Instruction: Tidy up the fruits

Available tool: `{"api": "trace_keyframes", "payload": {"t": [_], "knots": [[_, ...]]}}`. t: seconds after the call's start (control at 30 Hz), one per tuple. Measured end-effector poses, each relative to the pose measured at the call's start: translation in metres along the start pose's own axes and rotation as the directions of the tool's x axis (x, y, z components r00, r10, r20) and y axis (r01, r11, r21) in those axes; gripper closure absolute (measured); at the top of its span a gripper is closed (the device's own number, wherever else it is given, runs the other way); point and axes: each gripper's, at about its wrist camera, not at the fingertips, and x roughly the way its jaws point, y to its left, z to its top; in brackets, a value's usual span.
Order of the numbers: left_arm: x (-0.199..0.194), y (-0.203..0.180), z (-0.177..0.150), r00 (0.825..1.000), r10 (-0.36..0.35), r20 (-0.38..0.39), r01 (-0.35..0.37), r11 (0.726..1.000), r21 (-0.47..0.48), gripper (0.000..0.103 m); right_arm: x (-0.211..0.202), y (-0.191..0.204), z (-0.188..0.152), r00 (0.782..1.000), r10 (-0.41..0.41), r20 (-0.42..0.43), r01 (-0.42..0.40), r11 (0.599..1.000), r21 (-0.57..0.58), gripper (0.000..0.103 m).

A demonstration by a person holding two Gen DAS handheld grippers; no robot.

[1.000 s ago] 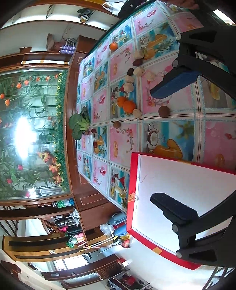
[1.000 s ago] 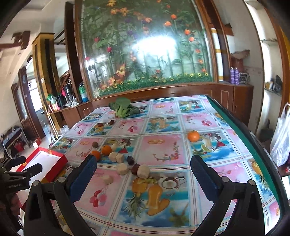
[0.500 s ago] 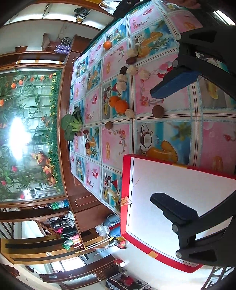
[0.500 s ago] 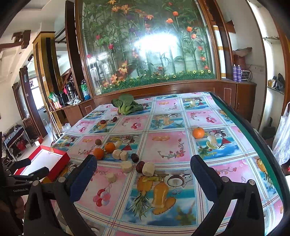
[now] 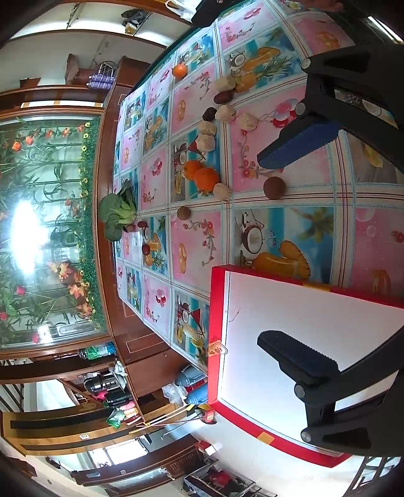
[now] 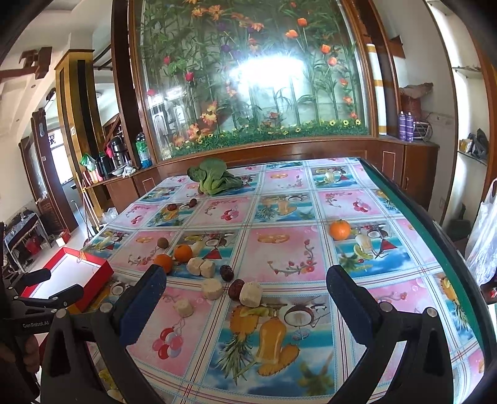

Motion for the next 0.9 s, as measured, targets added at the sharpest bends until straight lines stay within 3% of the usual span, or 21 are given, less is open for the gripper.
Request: {"api": "trace_keyframes", "payload": {"t": [0.2, 0.43, 0.6, 0.8, 0.9], "knots": [[0.01, -0.003, 0.006, 1.0, 0.005, -0.012, -0.005, 1.0, 0.011, 0.0, 0.012, -0.008, 0.013, 1.0, -0.013, -0.013, 0.013, 1.0, 0.005, 0.0], [0.035, 0.003, 0.028, 0.998, -0.021, -0.057, 0.022, 0.999, 0.03, 0.0, 0.058, -0.049, 0.046, 0.992, -0.098, -0.078, 0.103, 0.993, 0.057, 0.0], [0.054, 0.022, 0.065, 0.998, 0.038, -0.049, -0.036, 0.998, 0.049, 0.0, 0.096, -0.074, 0.069, 0.983, -0.144, -0.116, 0.157, 0.982, 0.105, 0.0], [0.07, 0.022, 0.087, 0.998, 0.035, -0.059, -0.032, 0.998, 0.052, 0.0, 0.127, -0.095, 0.056, 0.978, -0.122, -0.171, 0.149, 0.977, 0.155, 0.001], [0.079, 0.006, 0.079, 0.996, 0.018, -0.091, -0.01, 0.996, 0.092, 0.0, 0.121, -0.108, 0.05, 0.964, -0.197, -0.181, 0.216, 0.972, 0.092, 0.001]]}}
